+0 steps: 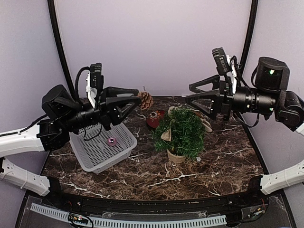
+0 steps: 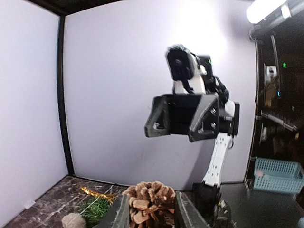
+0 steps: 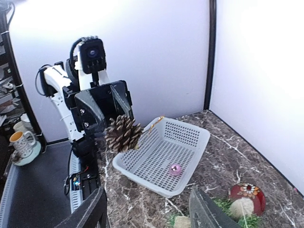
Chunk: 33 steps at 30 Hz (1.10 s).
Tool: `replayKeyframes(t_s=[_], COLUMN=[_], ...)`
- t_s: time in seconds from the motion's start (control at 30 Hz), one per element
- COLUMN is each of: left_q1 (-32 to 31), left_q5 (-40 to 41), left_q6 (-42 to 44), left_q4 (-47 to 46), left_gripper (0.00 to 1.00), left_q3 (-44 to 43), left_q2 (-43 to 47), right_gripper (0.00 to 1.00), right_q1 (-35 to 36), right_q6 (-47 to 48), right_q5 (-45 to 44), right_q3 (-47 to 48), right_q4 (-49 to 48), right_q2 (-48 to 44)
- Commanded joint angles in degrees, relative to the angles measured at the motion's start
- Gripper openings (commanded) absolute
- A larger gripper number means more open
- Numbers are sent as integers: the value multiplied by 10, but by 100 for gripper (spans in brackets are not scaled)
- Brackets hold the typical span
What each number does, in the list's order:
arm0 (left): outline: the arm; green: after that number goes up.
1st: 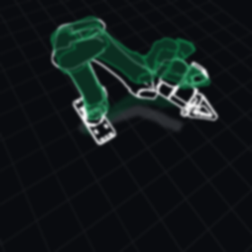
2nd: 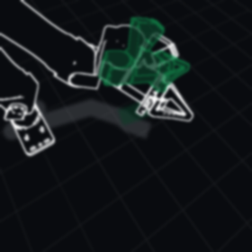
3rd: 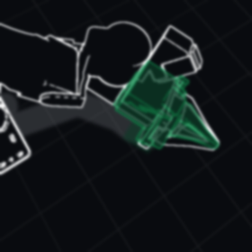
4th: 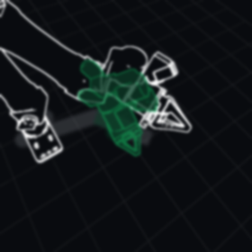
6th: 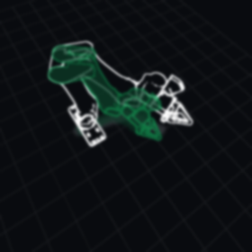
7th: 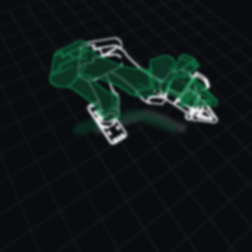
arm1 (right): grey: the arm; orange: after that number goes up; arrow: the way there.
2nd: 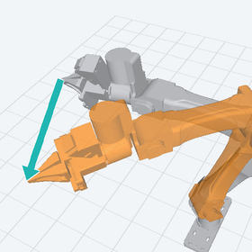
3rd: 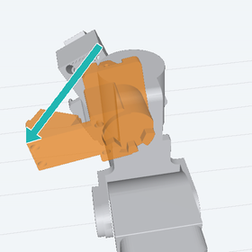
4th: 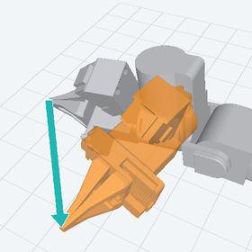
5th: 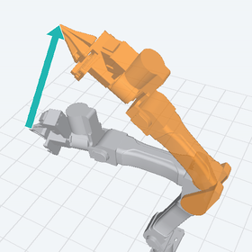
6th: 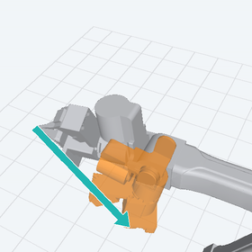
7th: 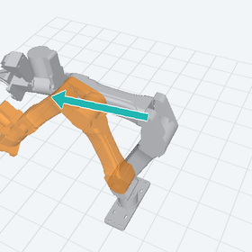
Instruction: Decorate the small christmas tree
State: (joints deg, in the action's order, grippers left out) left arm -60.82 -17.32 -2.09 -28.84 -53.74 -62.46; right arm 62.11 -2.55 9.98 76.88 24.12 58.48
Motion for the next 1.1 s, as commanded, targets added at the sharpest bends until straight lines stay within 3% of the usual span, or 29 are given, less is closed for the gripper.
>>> replayKeyframes(t_s=[0.0, 0.1, 0.27, 0.4, 0.63, 0.83, 1.07], left_q1=[67, 100, 111, 111, 111, 110, 94], left_q5=[-57, -99, -201, -209, -186, -167, -139], left_q6=[-349, -508, -665, -751, -728, -739, -699], left_q4=[-224, -348, -549, -665, -637, -684, -711], left_gripper=[35, 34, 33, 31, 30, 30, 30], left_q3=[41, 64, 54, 42, 49, 57, 57], left_q2=[-17, -57, -134, -196, -188, -195, -198], right_gripper=[57, 53, 49, 45, 37, 33, 29], right_q1=[-1, -1, 4, 23, 79, 114, 122], right_q6=[28, 61, 111, 165, 246, 271, 214], right_q5=[-87, -104, -104, -116, -207, -230, -213], right_q3=[-33, -49, -78, -100, -114, -132, -213], right_q4=[-63, -78, -132, -183, -236, -278, -505], right_q2=[-2, 0, -3, -9, 8, 21, 41])
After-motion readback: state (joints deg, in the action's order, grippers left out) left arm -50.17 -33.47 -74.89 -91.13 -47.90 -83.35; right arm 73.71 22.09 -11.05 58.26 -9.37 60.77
